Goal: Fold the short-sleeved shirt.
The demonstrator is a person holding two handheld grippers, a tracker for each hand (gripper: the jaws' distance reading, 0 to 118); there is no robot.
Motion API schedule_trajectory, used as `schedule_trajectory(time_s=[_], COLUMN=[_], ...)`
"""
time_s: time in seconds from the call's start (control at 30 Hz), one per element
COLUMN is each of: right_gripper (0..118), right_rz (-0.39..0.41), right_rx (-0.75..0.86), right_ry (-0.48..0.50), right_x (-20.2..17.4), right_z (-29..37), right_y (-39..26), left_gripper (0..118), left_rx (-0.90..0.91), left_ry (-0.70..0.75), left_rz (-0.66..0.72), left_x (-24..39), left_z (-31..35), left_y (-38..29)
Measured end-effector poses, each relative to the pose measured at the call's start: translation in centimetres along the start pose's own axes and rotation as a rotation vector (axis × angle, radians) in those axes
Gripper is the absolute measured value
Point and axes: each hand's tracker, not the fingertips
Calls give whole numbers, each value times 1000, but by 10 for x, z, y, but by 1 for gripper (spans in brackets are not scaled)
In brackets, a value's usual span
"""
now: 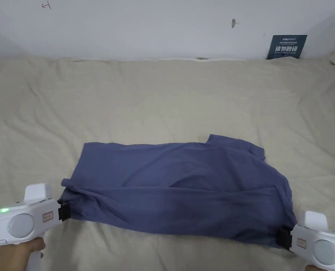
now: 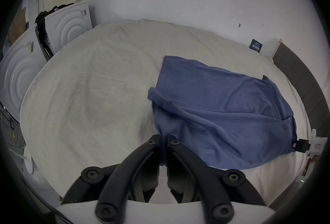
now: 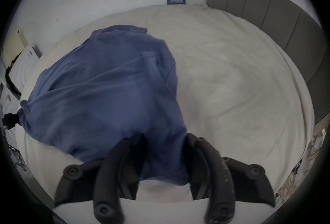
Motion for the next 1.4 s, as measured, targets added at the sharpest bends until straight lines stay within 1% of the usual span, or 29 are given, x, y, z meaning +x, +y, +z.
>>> schedule_trajectory(time_s=[0.07, 0.1, 0.13, 0.2, 0.27, 0.37, 0.53, 0.6, 0.7, 0.87, 0.93, 0.97, 1.0, 1.07, 1.1, 1.13, 1.17, 1.2, 1.3, 1.4], right_gripper=[8, 7, 7, 7, 7, 7, 7, 7, 7, 7, 8, 10, 16, 58, 76, 94, 102, 103, 103, 103], right_rz=[25, 32, 34, 57, 36, 44, 49, 40, 17, -2, -5, -7, -5, 16, 32, 41, 45, 50, 79, 108], right_rx=[19, 35, 41, 71, 87, 114, 90, 57, 13, -34, -22, -21, -17, 17, 59, 99, 153, 216, 394, 555], right_ry=[-12, 37, 16, 9, 25, 17, 34, 40, 43, 35, 25, 20, 13, -15, 1, 20, 37, 46, 99, 118], right_x=[-1, -1, -1, 0, 2, 7, 20, 22, 24, 23, 22, 21, 18, 13, 9, 6, 2, -4, -21, -38], right_z=[9, 13, 15, 24, 39, 58, 81, 83, 77, 58, 61, 63, 67, 82, 91, 101, 114, 131, 174, 212], right_y=[2, 3, 2, 3, 3, -2, -27, -44, -67, -86, -85, -83, -80, -70, -64, -57, -49, -40, -15, 2], left_gripper=[8, 8, 8, 8, 8, 7, 8, 7, 8, 8, 8, 12, 23, 79, 102, 117, 118, 118, 117, 117], left_rx=[-1, -1, -1, 4, 13, 23, 19, -17, -71, -164, -145, -148, -150, -143, -95, -30, 36, 107, 257, 437], left_ry=[5, 7, 10, 18, 15, 10, 3, 10, 37, 74, 94, 105, 108, 129, 114, 63, 27, 21, -8, -22], left_rz=[1, 1, 1, 11, 36, 63, 76, 94, 100, 95, 93, 91, 85, 82, 88, 83, 75, 75, 45, 9], left_x=[0, -1, -2, -7, -13, -19, -30, -35, -39, -43, -38, -35, -34, -29, -26, -22, -17, -10, 12, 36], left_z=[0, 1, 2, 5, 13, 33, 68, 73, 69, 30, 32, 33, 34, 42, 52, 65, 80, 92, 130, 165], left_y=[-2, -4, -6, -10, -13, -22, -52, -69, -95, -114, -111, -108, -107, -101, -97, -92, -85, -76, -48, -27])
